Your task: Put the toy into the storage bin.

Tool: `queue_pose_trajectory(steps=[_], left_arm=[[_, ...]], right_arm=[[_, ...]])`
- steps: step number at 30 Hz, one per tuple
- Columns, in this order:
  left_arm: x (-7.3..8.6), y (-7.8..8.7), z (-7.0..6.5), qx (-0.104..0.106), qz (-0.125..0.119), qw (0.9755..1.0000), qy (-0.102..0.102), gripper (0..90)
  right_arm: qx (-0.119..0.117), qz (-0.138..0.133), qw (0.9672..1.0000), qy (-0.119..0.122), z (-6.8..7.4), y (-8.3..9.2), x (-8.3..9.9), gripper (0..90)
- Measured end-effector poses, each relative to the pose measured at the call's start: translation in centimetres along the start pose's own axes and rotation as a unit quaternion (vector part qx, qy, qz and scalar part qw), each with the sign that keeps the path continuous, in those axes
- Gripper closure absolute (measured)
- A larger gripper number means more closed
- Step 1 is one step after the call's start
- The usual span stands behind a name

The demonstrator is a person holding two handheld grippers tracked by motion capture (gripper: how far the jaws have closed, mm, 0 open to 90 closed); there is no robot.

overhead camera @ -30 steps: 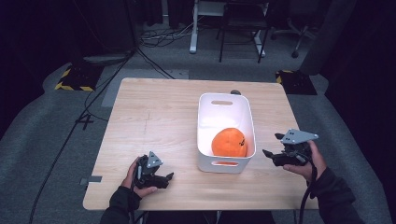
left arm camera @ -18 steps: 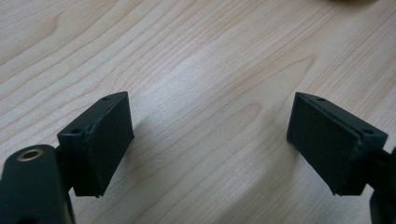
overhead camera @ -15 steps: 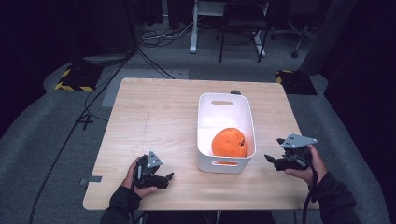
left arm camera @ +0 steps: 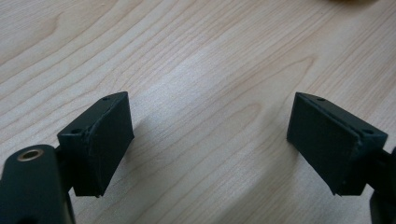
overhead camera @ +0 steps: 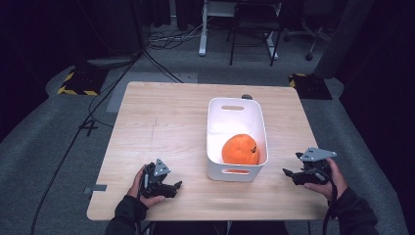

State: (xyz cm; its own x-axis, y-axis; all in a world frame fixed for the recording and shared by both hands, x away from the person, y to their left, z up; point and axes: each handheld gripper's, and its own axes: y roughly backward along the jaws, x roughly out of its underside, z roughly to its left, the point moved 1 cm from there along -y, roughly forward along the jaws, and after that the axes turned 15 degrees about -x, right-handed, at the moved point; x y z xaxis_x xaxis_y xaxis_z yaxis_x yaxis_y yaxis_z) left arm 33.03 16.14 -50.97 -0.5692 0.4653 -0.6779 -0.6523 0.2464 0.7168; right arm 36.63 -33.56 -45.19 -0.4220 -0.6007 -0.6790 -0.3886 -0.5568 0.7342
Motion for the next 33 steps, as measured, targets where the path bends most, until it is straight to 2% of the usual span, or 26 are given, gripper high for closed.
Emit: queue_pose_trajectory(steps=[16,19,33], left_arm=[[0.0,0.0,0.0,0.0,0.0,1.0,0.001,14.6],[0.0,0.0,0.0,0.0,0.0,1.0,0.0,14.6],[0.0,0.0,0.0,0.0,0.0,1.0,0.001,14.6]], right_arm=[[-0.003,-0.004,0.9995,-0.032,-0.6,0.8,2.7,19.6],[-0.004,-0.001,0.9996,-0.028,-0.7,0.9,3.2,19.3],[0.007,-0.006,0.9979,-0.064,-1.3,1.0,5.5,18.8]])
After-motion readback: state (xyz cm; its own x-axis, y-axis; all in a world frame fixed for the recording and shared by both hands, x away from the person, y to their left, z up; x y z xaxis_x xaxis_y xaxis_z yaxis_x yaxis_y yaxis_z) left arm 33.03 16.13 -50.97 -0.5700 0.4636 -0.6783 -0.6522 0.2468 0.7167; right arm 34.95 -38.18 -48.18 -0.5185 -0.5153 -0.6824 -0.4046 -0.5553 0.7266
